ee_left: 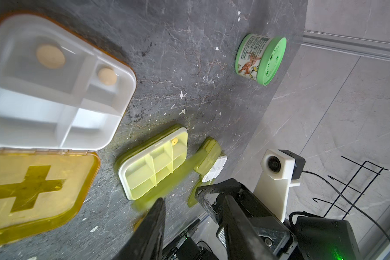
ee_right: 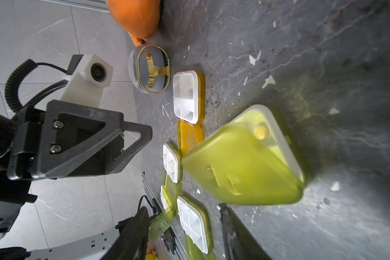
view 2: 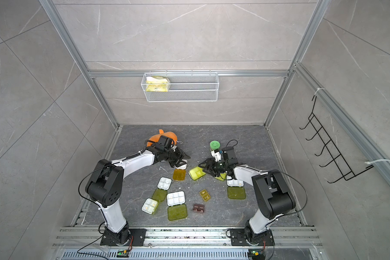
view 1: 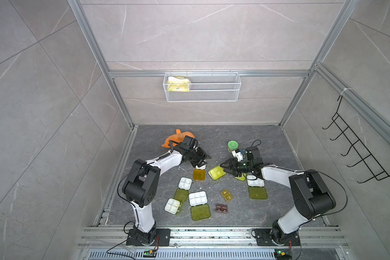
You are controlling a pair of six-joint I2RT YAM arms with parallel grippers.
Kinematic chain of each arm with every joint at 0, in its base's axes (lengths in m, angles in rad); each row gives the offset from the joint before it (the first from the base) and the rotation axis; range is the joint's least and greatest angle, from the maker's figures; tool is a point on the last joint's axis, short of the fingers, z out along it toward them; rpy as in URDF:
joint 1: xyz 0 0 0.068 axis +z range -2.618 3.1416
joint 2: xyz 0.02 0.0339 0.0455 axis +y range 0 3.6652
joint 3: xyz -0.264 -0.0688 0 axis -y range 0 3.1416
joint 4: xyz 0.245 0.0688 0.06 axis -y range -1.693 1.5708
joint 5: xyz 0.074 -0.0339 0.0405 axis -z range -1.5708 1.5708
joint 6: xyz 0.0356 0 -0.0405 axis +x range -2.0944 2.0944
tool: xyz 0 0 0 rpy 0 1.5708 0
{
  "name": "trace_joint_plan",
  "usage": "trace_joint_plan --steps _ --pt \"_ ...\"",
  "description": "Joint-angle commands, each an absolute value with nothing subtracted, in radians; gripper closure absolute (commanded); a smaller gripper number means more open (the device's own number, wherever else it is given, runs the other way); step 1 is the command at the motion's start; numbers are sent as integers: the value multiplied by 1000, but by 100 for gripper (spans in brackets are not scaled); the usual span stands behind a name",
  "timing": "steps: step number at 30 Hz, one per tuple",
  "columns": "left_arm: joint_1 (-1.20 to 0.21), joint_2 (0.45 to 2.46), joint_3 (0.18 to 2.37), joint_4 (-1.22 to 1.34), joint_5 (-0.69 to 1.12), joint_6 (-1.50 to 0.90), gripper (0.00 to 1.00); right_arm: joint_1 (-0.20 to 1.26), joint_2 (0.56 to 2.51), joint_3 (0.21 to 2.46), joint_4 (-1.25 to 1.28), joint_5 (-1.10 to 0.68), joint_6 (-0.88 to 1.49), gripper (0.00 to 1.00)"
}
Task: Close pillboxes
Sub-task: Close the lid on the pillbox.
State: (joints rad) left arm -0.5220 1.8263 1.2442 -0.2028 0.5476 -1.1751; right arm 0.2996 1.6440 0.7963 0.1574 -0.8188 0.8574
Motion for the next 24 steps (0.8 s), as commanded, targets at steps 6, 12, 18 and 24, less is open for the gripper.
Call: trace_joint_plan --steps 6,12,18,24 --pt "-555 1797 1272 -293 517 -1076 58 305 1605 833 74 -806 813 46" --pt "-632 1882 1400 -420 473 -983 59 305 1529 905 -237 -690 638 46" --pt "-661 1975 1501 -498 468 -931 60 305 1484 1020 -637 -460 462 46" --pt "-663 2036 1570 -574 466 -872 70 305 1383 997 -740 -412 412 48"
